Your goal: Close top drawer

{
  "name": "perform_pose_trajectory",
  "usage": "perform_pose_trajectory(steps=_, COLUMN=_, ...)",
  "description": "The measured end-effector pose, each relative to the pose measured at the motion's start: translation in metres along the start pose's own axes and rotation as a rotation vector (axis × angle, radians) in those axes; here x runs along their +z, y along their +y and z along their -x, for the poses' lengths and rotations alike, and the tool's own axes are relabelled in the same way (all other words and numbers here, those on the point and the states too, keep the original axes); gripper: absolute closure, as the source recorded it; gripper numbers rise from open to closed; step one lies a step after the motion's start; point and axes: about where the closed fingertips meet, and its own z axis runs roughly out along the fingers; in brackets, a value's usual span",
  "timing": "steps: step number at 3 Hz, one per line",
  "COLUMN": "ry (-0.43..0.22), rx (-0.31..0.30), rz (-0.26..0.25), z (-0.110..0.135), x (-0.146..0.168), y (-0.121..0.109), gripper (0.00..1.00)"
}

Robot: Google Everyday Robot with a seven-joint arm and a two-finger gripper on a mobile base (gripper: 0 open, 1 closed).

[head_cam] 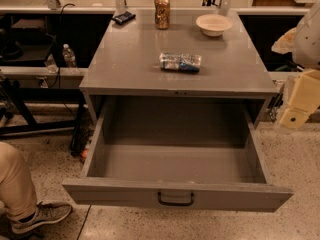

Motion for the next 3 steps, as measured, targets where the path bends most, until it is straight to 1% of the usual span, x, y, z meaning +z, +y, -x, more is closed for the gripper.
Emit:
perform_pose_trajectory(steps=1, ry=-0.001, rx=0.000, rz=-0.002, z=0.000, x=0.000, y=0.000, gripper=0.00)
perform_pose_trajectory(steps=2, ry=0.010, rx=0.051, rz=0.045, z=-0.011, x=0.013, y=0.015, gripper=0.00)
perform_pose_trajectory(steps=3, ry=0.029, rx=0.146, rz=0.128, z=-0.029, x=0.038, y=0.045, gripper=0.00)
